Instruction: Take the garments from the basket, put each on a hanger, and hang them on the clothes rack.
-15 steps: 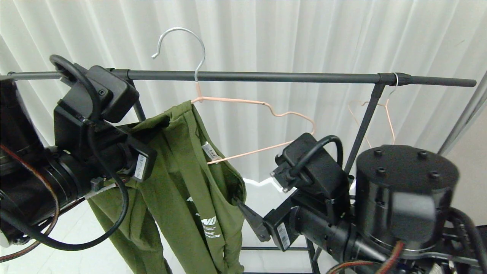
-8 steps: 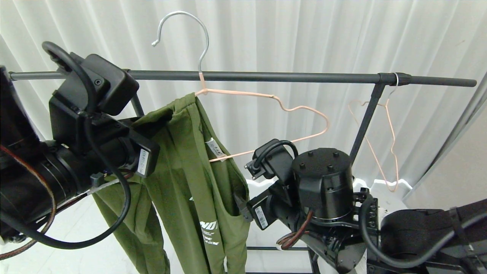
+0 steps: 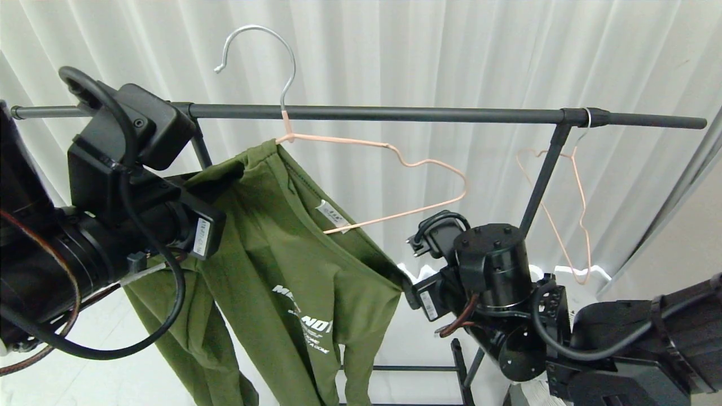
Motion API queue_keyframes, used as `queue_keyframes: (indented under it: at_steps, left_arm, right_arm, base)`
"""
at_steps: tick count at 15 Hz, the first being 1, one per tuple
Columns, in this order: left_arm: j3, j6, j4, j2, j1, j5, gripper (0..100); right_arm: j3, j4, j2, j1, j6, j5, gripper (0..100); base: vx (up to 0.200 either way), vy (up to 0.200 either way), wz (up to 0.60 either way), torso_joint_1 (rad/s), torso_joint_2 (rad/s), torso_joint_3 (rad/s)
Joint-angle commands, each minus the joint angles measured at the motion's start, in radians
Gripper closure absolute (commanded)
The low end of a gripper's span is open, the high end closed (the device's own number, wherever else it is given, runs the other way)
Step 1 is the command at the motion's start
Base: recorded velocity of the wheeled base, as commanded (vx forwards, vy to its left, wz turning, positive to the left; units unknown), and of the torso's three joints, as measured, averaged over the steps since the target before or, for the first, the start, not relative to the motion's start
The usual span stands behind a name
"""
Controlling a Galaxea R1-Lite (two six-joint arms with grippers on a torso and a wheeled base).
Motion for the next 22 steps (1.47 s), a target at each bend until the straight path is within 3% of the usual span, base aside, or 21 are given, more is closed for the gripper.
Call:
queue_keyframes:
  at_steps: [1,6,10,15,19,22]
  left_arm:
    - [0.009,0.004,-0.002,-0.006,0.027,0.000,100]
    - [0.054,0.063,-0.002,-0.027,0.034,0.000,100]
    - [0.087,0.116,-0.002,-0.024,0.087,0.000,100]
    - [0.130,0.124,-0.003,-0.023,0.092,0.000,100]
    - [0.124,0.116,-0.005,-0.012,0.098,0.002,100]
    - [0.129,0.087,-0.062,0.001,0.092,-0.006,100]
  right_arm:
    - [0.011,-0.001,-0.044,-0.067,-0.018,-0.002,0]
    - [-0.045,0.001,-0.071,-0.153,-0.026,-0.002,0]
    - [-0.071,0.004,-0.114,-0.184,-0.047,-0.002,0]
    - [-0.073,0.008,-0.179,-0.181,-0.069,-0.002,0]
    - [-0.058,0.014,-0.234,-0.102,-0.102,-0.002,0]
    - [-0.006,0.016,-0.243,0.068,-0.102,0.013,0]
  base:
    - [0.000,0.000,0.00,0.000,0.00,0.000]
    - [0.000,0.000,0.00,0.000,0.00,0.000]
    - [0.000,0.000,0.00,0.000,0.00,0.000]
    - [0.000,0.000,0.00,0.000,0.00,0.000]
    - [0.000,0.000,0.00,0.000,0.00,0.000]
    - [0.000,0.000,0.00,0.000,0.00,0.000]
